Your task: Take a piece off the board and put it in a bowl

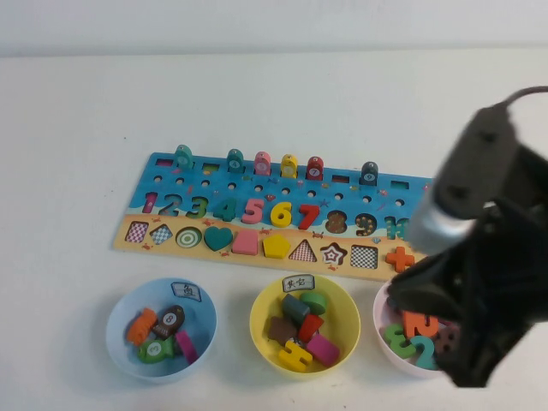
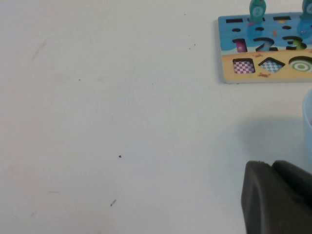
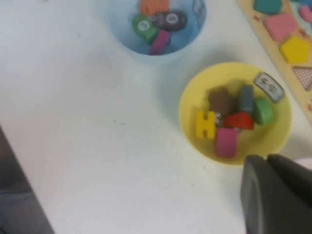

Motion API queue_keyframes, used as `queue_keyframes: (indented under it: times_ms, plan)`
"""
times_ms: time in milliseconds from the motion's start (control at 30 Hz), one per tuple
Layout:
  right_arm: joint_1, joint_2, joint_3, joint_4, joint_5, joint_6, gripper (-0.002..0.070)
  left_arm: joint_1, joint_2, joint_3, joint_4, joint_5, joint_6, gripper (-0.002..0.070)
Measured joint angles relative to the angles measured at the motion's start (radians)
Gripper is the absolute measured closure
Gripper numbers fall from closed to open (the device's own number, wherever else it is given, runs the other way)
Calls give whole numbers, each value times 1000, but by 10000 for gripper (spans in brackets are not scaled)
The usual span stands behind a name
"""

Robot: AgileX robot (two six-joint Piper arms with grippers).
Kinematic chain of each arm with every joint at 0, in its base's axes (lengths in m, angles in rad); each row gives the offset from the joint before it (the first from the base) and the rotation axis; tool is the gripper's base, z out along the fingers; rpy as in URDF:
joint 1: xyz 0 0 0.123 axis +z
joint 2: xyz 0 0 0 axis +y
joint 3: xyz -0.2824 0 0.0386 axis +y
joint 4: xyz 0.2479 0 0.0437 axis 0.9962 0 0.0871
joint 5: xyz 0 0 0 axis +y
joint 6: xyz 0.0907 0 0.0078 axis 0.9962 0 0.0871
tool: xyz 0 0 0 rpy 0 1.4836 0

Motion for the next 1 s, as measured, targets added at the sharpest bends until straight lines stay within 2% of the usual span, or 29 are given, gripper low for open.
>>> queue_keyframes:
  times_ms: [200,367,500,600,700,800,1000]
  plan:
    - [-17,-156,4,-196,21,54,693,0,0,0,0,0,0,679]
    - [-18,-292,21,-275,17,91,693,0,0,0,0,0,0,679]
    - [-18,-403,100,-336,-75,131,693,0,0,0,0,0,0,679]
    - [-35,-499,211,-395,-215,161,693,0,0,0,0,0,0,679]
    - [-138,-591,318,-408,-351,176,693,0,0,0,0,0,0,680]
    - [-309,-673,443,-405,-471,182,693,0,0,0,0,0,0,679]
    - [-623,-825,674,-290,-612,186,693,0,0,0,0,0,0,679]
